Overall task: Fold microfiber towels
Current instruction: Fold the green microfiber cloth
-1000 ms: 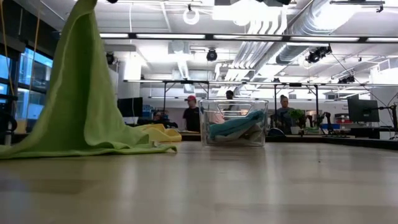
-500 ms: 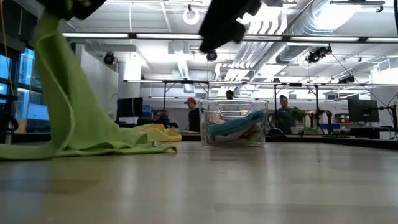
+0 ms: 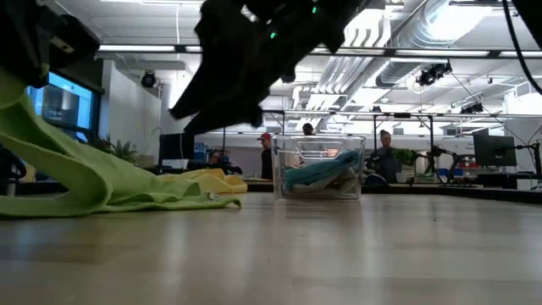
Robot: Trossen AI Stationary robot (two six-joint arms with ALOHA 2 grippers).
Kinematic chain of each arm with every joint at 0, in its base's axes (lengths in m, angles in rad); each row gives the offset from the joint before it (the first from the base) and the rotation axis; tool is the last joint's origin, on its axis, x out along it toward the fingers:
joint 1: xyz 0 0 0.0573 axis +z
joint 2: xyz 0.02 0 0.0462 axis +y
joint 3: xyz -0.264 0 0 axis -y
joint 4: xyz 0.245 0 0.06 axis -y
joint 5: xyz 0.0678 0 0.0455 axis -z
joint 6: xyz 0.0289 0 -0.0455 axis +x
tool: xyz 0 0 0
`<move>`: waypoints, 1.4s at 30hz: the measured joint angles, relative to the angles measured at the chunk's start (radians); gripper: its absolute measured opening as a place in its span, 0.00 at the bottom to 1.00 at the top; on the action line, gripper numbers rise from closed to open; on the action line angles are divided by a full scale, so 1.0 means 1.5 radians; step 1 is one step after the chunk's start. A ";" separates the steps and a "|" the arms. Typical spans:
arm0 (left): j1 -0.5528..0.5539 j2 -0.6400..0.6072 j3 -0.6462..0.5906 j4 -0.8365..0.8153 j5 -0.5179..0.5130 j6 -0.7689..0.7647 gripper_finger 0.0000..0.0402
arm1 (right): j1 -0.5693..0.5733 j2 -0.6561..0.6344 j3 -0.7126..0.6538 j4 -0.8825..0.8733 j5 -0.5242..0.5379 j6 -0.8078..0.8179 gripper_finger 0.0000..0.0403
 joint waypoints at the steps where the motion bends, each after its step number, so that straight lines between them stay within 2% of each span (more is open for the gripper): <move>1: 0.000 0.000 -0.002 0.001 -0.001 -0.006 0.00 | 0.000 0.014 0.000 0.022 -0.012 0.022 0.49; 4: 0.000 0.000 -0.006 -0.002 -0.005 -0.017 0.00 | 0.000 0.050 0.000 0.084 -0.030 0.078 0.49; 7: 0.000 0.000 -0.006 0.000 -0.011 -0.018 0.00 | 0.001 0.081 0.000 0.105 0.000 0.106 0.49; 16: 0.003 0.000 -0.006 0.002 -0.019 -0.012 0.00 | 0.030 0.113 0.000 0.120 0.179 0.011 0.49; 20: 0.003 0.000 -0.006 0.005 -0.020 -0.012 0.00 | 0.048 0.113 0.000 0.138 0.200 -0.051 0.49; 23: 0.004 0.000 -0.006 0.005 -0.026 -0.011 0.00 | 0.062 0.113 0.000 0.149 0.250 -0.088 0.49; 28: 0.004 0.000 -0.006 0.006 -0.032 -0.011 0.00 | 0.065 0.117 0.002 0.172 0.280 -0.091 0.49; 32: 0.004 0.000 -0.006 0.010 -0.032 -0.011 0.00 | 0.065 0.170 0.071 0.130 0.284 -0.092 0.49; 35: 0.004 0.000 -0.006 0.022 -0.029 -0.011 0.00 | 0.070 0.221 0.167 0.035 0.297 -0.086 0.49; 38: 0.004 0.000 -0.006 0.026 -0.029 -0.011 0.00 | 0.071 0.259 0.254 -0.070 0.347 -0.087 0.49; 42: 0.004 0.000 -0.006 0.028 -0.027 -0.013 0.00 | 0.057 0.277 0.309 -0.132 0.349 -0.112 0.49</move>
